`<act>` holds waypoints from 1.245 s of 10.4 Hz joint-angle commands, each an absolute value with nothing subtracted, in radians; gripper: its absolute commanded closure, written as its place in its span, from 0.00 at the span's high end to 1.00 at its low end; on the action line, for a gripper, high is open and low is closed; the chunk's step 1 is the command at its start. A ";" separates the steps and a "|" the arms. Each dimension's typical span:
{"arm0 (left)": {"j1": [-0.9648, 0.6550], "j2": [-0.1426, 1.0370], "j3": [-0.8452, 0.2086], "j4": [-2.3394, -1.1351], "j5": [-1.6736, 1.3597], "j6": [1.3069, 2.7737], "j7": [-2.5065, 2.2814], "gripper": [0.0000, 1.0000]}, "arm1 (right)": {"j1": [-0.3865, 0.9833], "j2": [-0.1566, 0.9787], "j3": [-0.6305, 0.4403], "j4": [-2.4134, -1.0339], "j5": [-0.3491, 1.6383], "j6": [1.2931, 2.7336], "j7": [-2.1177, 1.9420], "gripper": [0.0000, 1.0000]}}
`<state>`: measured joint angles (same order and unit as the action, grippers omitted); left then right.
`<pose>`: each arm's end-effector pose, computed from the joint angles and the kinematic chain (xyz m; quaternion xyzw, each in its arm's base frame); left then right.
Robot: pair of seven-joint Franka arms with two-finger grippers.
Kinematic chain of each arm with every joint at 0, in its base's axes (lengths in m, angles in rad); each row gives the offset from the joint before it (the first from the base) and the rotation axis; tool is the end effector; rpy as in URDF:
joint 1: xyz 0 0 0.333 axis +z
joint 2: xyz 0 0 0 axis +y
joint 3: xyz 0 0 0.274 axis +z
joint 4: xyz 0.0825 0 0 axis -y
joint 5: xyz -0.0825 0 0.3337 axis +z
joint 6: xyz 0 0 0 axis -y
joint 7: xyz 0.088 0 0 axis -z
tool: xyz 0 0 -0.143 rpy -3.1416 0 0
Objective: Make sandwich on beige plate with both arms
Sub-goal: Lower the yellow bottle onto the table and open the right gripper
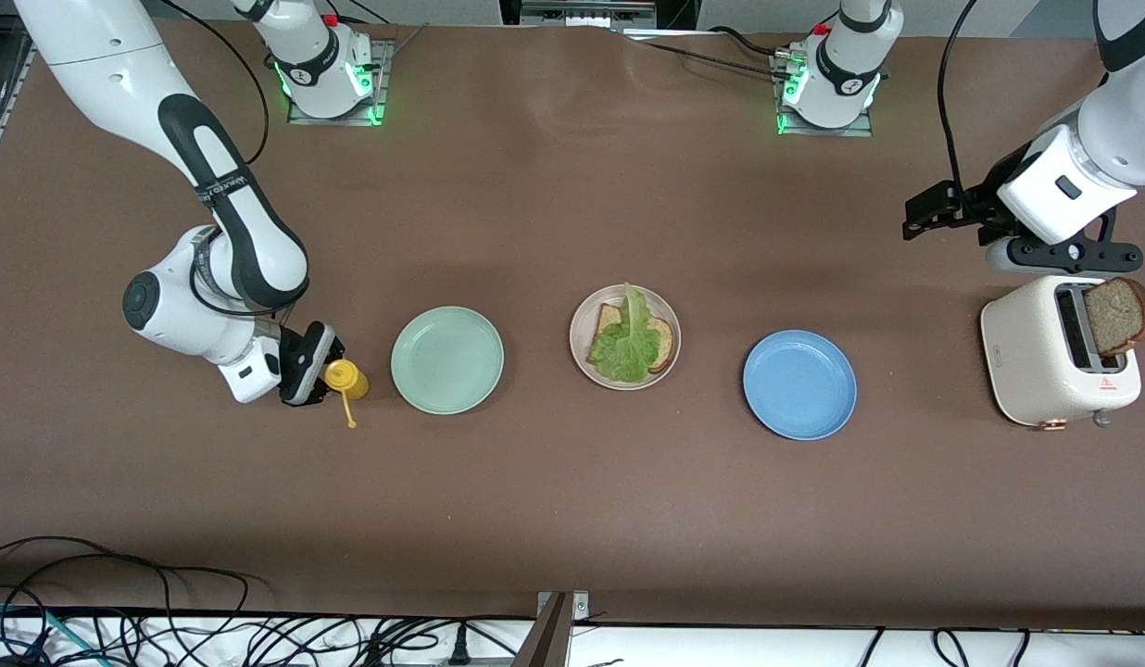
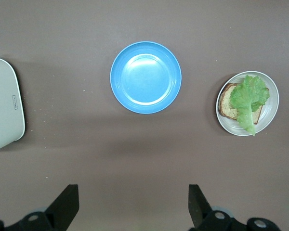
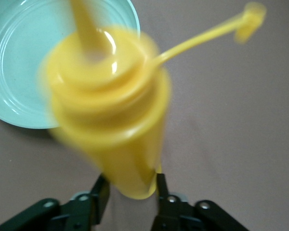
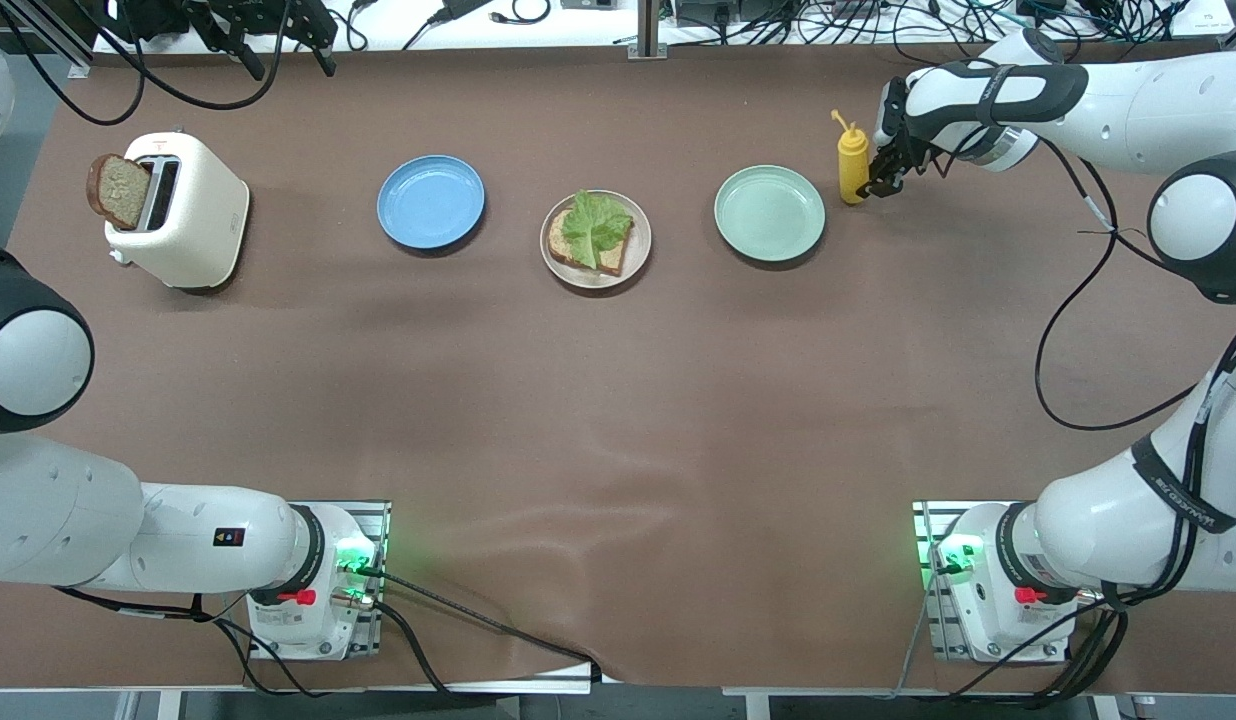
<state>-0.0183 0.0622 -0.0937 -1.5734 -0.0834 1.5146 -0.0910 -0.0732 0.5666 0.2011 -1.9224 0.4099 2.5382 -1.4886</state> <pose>0.5034 -0.0679 0.5102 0.9971 -0.0104 -0.0645 0.0383 0.5771 0.0770 0.1734 -0.7992 -0.5755 -0.1258 0.1199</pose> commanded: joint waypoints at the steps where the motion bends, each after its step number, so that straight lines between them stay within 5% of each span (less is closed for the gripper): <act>1: -0.018 0.069 -0.094 -1.554 -0.067 1.503 -0.094 1.00 | -0.118 0.557 0.225 -1.925 0.436 2.514 -1.514 0.95; 13: -0.020 0.069 -0.094 -1.552 -0.067 1.505 -0.094 1.00 | -0.146 0.307 0.150 -1.927 0.426 2.195 -1.059 1.00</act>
<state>-0.0182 0.0622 -0.0926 -1.5734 -0.0833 1.5146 -0.0910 -0.1424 0.3558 0.1579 -1.9117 0.4236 2.2322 -1.1409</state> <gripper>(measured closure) 0.000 0.000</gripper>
